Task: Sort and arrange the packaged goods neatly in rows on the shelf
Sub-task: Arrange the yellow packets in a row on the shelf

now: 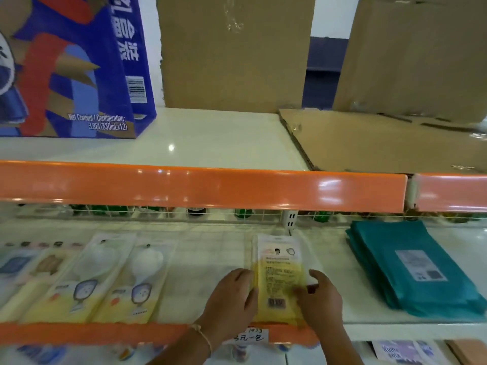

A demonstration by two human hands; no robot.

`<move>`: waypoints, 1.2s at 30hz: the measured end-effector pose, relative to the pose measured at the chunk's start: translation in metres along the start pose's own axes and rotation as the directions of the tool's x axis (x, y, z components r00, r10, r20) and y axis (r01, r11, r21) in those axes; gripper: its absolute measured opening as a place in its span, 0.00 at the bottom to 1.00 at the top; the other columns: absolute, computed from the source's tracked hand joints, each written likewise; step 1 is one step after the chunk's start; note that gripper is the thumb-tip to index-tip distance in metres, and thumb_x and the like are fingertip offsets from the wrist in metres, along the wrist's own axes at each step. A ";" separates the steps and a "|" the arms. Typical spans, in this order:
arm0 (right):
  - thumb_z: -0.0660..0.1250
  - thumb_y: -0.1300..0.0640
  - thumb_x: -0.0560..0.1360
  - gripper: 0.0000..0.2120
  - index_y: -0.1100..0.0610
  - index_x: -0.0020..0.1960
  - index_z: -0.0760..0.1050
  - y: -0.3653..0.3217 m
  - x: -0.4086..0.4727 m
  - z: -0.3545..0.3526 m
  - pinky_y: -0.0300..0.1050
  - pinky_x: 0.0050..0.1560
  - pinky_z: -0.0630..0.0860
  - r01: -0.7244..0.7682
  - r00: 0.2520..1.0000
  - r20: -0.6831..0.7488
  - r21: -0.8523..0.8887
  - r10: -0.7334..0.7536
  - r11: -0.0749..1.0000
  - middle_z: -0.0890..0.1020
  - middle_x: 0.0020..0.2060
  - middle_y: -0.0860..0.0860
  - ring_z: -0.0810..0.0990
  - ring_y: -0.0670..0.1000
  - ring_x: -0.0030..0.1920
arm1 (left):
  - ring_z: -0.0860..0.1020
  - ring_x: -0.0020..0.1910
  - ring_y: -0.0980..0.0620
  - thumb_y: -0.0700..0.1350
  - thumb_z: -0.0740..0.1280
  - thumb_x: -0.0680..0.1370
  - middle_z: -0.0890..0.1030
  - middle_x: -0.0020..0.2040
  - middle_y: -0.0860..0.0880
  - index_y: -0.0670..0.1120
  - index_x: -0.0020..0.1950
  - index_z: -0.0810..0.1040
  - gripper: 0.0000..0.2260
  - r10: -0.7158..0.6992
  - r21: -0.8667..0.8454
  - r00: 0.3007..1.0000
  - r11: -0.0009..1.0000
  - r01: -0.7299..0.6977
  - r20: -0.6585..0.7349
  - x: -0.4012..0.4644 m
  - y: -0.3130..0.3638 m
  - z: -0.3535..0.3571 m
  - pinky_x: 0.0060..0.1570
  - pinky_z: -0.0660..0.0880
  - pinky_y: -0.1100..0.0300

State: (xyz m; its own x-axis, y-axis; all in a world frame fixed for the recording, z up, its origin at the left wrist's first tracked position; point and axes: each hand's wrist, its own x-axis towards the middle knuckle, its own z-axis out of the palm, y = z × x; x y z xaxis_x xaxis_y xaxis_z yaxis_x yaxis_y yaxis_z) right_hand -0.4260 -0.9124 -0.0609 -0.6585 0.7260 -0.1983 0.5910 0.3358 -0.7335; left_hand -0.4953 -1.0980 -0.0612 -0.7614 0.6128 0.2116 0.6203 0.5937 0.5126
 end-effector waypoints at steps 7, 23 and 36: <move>0.68 0.63 0.76 0.06 0.59 0.44 0.84 -0.013 0.005 -0.020 0.46 0.34 0.79 -0.057 0.994 0.110 0.447 0.009 0.893 0.84 0.32 0.54 0.80 0.54 0.32 | 0.74 0.56 0.55 0.51 0.57 0.81 0.76 0.58 0.52 0.47 0.63 0.74 0.15 -0.095 -0.083 0.994 0.992 0.090 -0.053 0.005 0.009 -0.002 0.55 0.71 0.63; 0.74 0.64 0.59 0.11 0.49 0.32 0.82 -0.084 -0.050 0.057 0.35 0.42 0.75 0.847 0.521 0.087 -0.172 -0.849 0.503 0.83 0.47 0.49 0.82 0.50 0.47 | 0.83 0.48 0.41 0.53 0.63 0.80 0.85 0.47 0.41 0.41 0.55 0.81 0.17 -0.553 -0.784 0.763 0.286 0.551 0.334 0.034 -0.016 -0.096 0.53 0.79 0.45; 0.69 0.46 0.74 0.11 0.44 0.56 0.78 -0.126 -0.075 0.092 0.39 0.49 0.76 0.553 0.826 0.058 0.106 -0.561 0.826 0.79 0.51 0.41 0.80 0.45 0.52 | 0.83 0.34 0.48 0.38 0.60 0.82 0.84 0.35 0.45 0.35 0.51 0.79 0.10 -0.605 -0.888 0.748 0.142 0.437 0.272 -0.010 -0.101 -0.142 0.32 0.75 0.61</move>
State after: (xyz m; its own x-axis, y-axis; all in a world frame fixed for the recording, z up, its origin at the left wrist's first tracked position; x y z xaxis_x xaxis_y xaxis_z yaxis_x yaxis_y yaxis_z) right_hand -0.4936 -1.0644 -0.0133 -0.9025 0.3763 0.2095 0.0746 0.6155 -0.7846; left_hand -0.5769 -1.2380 0.0027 -0.8939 0.2408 -0.3782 -0.4124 -0.1108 0.9042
